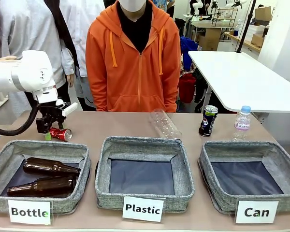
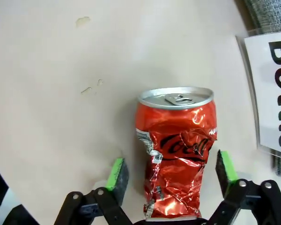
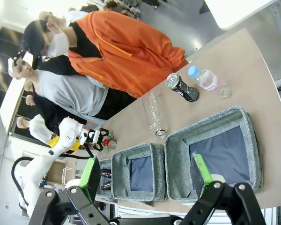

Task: Sort the can waste into the basket.
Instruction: Pick up the can waste from the table and place it in the right Fabric basket.

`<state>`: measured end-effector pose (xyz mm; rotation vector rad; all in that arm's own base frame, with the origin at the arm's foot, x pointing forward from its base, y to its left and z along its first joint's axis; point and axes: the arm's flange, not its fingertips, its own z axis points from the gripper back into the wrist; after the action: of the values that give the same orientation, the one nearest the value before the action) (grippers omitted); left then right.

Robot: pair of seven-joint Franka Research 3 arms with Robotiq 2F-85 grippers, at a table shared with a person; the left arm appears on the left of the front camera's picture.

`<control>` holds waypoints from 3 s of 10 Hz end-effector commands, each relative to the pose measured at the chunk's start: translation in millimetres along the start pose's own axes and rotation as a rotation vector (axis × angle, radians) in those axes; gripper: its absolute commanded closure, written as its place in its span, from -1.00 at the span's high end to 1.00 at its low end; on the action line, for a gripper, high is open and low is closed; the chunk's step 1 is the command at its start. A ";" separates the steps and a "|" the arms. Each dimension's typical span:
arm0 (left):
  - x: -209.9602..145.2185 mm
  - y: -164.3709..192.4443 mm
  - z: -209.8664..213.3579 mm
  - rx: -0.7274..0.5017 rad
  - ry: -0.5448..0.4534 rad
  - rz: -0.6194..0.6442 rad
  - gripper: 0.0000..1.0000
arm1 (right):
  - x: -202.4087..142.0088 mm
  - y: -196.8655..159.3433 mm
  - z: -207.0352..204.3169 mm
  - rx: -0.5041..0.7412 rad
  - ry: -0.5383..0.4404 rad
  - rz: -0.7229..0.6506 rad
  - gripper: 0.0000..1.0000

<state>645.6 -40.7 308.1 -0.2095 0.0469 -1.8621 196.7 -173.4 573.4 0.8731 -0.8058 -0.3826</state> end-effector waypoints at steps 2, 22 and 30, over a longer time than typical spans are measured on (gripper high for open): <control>1.5 -9.8 1.8 0.009 0.027 0.026 -1.00 | 2.0 2.2 -1.5 0.024 -0.007 0.003 1.00; 87.9 -254.8 131.4 0.082 -0.266 -0.165 -0.13 | 0.0 0.0 0.1 0.000 0.000 0.000 1.00; 124.2 -275.0 154.6 0.168 -0.454 0.041 -0.13 | 1.5 8.5 36.5 0.024 -0.049 0.026 1.00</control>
<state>417.3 -112.6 509.2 -0.5417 -0.4265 -1.8009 168.1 -192.2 595.8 0.8755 -0.8414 -0.3787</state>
